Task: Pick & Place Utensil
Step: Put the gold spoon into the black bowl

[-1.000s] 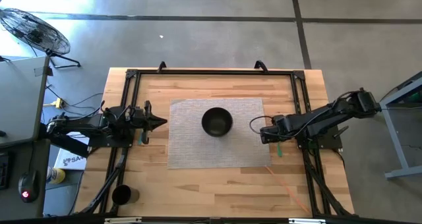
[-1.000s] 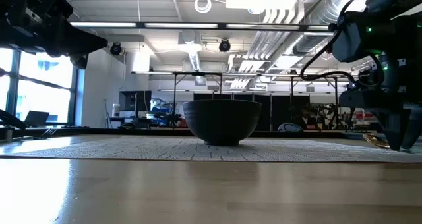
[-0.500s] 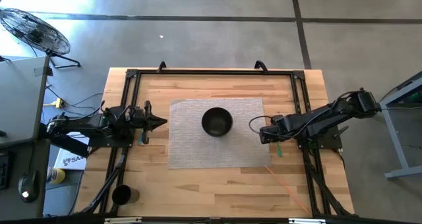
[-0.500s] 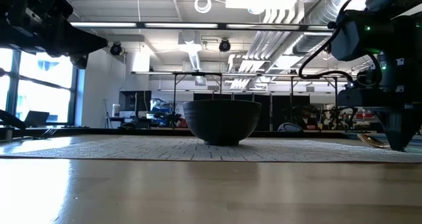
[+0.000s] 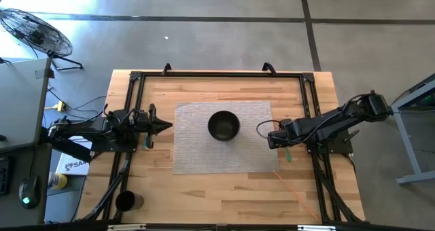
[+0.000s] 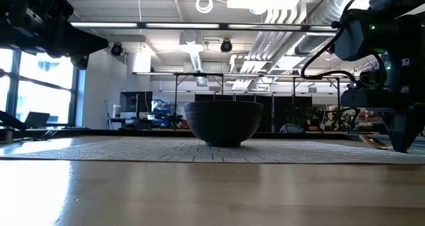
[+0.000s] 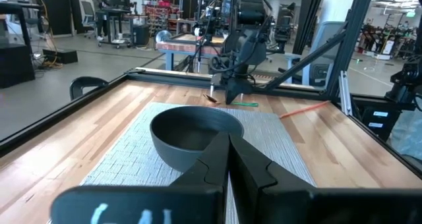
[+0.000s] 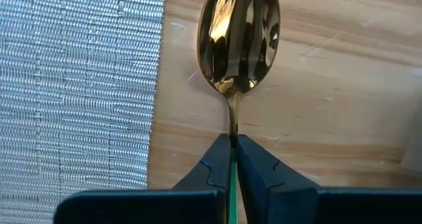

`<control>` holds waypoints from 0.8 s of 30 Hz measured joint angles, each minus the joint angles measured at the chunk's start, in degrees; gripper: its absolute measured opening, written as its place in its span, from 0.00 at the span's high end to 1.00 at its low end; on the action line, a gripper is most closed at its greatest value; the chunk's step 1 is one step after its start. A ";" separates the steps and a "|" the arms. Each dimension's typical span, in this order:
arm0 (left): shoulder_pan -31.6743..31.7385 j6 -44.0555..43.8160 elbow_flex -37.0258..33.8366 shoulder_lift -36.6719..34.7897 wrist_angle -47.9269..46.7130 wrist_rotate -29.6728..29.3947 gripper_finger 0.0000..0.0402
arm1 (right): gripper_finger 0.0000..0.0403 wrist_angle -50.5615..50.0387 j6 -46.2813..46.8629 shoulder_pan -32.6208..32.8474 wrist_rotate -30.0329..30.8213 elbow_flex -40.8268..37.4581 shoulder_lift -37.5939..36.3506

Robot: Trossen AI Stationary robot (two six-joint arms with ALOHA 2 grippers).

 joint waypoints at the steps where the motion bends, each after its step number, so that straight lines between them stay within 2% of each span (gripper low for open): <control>1: 0.00 0.00 -0.01 0.00 0.00 0.00 0.98 | 0.99 -0.40 -0.13 0.18 0.17 0.00 0.00; 6: 0.01 0.00 -0.01 -0.01 0.00 0.00 0.98 | 0.98 -7.52 -1.22 0.93 -0.20 1.82 0.30; 11: -0.01 0.01 -0.02 -0.01 -0.04 0.02 0.98 | 0.99 -16.87 -2.48 1.98 1.59 9.41 0.20; 19: 0.00 0.01 -0.02 0.01 -0.72 0.07 0.98 | 0.99 -26.67 -6.00 2.96 6.77 26.85 1.00; 24: 0.00 -0.01 -0.02 0.01 -1.04 0.25 0.98 | 0.99 -28.41 -13.19 2.66 9.90 40.24 7.22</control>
